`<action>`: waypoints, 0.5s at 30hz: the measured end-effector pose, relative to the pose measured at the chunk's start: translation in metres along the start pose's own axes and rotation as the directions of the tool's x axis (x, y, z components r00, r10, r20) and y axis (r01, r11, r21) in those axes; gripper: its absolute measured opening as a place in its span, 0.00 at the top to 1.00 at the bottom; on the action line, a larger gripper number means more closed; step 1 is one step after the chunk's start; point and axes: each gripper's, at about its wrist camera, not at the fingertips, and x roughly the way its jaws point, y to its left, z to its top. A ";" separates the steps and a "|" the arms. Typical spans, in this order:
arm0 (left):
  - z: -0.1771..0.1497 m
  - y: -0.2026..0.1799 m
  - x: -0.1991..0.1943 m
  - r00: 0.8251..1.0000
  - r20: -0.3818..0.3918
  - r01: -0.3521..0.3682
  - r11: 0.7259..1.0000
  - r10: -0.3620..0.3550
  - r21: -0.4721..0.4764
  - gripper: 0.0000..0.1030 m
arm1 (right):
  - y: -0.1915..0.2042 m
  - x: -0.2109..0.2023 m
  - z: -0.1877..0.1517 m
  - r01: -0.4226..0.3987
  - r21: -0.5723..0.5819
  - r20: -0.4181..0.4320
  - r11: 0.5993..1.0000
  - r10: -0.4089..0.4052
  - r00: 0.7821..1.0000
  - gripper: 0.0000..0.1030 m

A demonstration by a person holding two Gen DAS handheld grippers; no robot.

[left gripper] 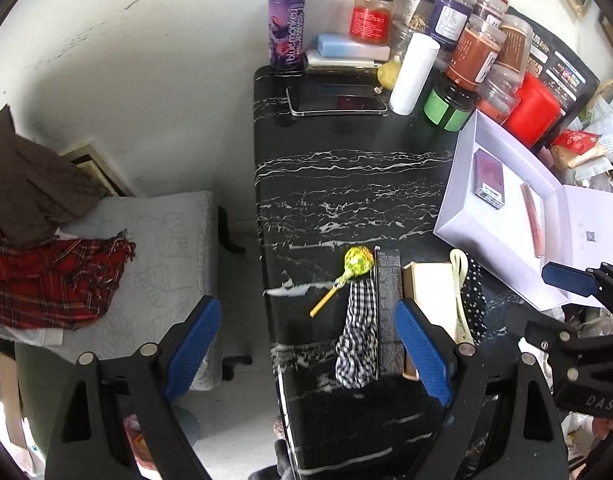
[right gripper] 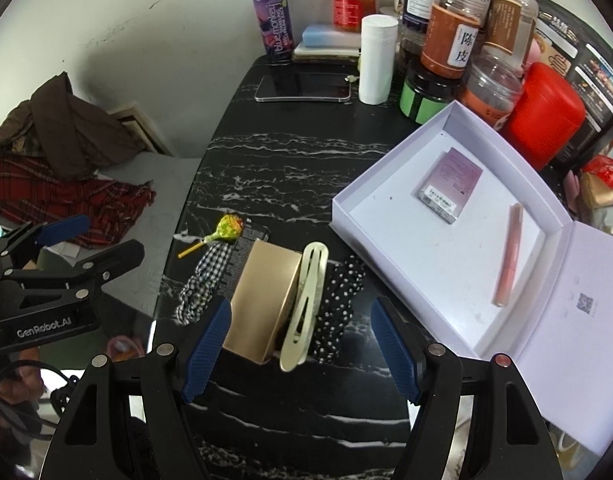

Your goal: Organize rigid objects

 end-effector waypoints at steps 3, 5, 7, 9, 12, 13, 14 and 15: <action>0.006 -0.002 0.017 1.000 -0.013 0.001 1.000 0.000 0.023 0.13 | -0.002 0.010 0.001 0.002 0.000 -0.009 1.000 -0.002 1.000 0.29; 0.009 -0.003 0.029 1.000 -0.029 -0.008 0.999 0.009 0.038 0.13 | -0.005 0.015 0.002 -0.001 0.008 -0.017 1.000 0.001 1.000 0.29; 0.012 -0.005 0.041 0.999 -0.046 -0.008 0.998 0.011 0.061 0.13 | -0.010 0.022 0.002 0.000 0.023 -0.027 1.000 0.001 1.000 0.29; 0.015 -0.005 0.051 0.998 -0.060 0.006 0.997 -0.002 0.071 0.13 | -0.015 0.027 0.002 0.001 0.037 -0.038 0.999 0.001 0.999 0.29; 0.020 -0.007 0.067 0.993 -0.105 0.053 0.994 -0.043 0.093 0.13 | -0.023 0.037 0.003 -0.001 0.056 -0.065 0.998 0.005 0.998 0.29; 0.021 -0.007 0.070 0.993 -0.111 0.054 0.994 -0.043 0.100 0.15 | -0.026 0.040 0.003 -0.002 0.067 -0.069 0.998 0.006 0.998 0.29; 0.023 -0.008 0.073 0.993 -0.113 0.052 0.993 -0.040 0.109 0.15 | -0.027 0.041 0.003 -0.002 0.075 -0.072 0.997 0.008 0.997 0.29; 0.025 -0.008 0.076 0.992 -0.117 0.059 0.991 -0.045 0.118 0.15 | -0.029 0.042 0.003 -0.003 0.083 -0.074 0.997 0.010 0.997 0.29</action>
